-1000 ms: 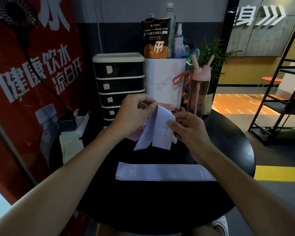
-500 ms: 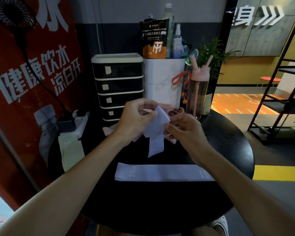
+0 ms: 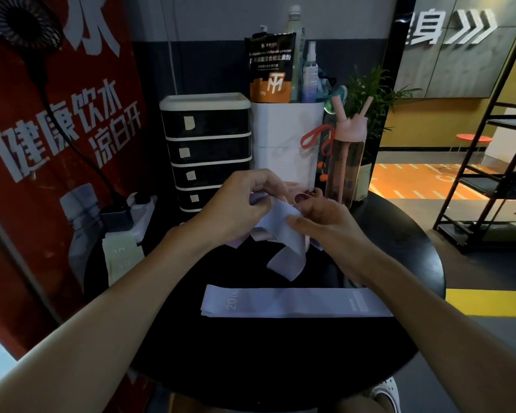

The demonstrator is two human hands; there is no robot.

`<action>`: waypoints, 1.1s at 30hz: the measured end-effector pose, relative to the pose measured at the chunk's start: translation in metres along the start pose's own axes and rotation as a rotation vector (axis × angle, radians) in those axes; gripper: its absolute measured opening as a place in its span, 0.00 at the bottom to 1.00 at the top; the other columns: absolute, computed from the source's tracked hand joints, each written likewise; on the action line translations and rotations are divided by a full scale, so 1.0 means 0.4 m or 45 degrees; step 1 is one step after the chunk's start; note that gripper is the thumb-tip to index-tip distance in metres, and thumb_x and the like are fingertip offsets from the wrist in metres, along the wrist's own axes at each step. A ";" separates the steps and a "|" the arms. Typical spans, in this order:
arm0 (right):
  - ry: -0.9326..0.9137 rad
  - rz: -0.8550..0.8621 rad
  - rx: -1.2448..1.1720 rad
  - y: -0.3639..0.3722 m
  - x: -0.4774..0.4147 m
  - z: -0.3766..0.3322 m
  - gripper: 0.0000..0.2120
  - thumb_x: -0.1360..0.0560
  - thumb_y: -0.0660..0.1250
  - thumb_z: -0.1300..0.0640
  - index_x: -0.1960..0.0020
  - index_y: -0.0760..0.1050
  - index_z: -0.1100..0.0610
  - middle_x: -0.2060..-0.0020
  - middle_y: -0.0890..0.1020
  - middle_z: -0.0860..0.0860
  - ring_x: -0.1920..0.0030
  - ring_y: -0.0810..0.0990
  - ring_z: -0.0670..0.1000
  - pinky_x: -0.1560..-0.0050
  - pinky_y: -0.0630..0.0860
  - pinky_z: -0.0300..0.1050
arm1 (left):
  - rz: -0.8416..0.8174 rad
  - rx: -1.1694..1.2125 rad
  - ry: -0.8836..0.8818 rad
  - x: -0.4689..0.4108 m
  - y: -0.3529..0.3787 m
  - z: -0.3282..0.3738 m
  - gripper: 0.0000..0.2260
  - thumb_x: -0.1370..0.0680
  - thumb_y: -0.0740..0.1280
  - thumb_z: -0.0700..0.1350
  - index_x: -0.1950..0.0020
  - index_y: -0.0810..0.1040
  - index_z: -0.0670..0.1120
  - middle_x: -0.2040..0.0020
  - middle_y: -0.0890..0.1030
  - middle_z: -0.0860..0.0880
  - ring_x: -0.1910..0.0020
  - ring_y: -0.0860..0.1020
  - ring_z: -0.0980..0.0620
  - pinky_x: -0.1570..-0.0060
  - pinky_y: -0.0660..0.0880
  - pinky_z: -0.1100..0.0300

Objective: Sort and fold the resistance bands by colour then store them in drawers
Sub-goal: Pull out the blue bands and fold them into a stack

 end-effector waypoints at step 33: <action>-0.017 -0.181 0.508 -0.134 0.010 0.038 0.13 0.32 0.78 0.57 0.51 0.78 0.48 0.47 0.80 0.48 0.53 0.82 0.44 0.59 0.77 0.35 | -0.300 -0.558 -0.185 0.054 -0.090 -0.081 0.24 0.33 0.79 0.57 0.41 0.75 0.69 0.50 0.67 0.54 0.52 0.71 0.61 0.55 0.67 0.71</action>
Point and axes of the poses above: each hand's wrist, its own x-axis away from the middle knuckle, its own y-axis out of the palm, z = x × y, the point moved 6 cm from there along -x, towards the middle knuckle
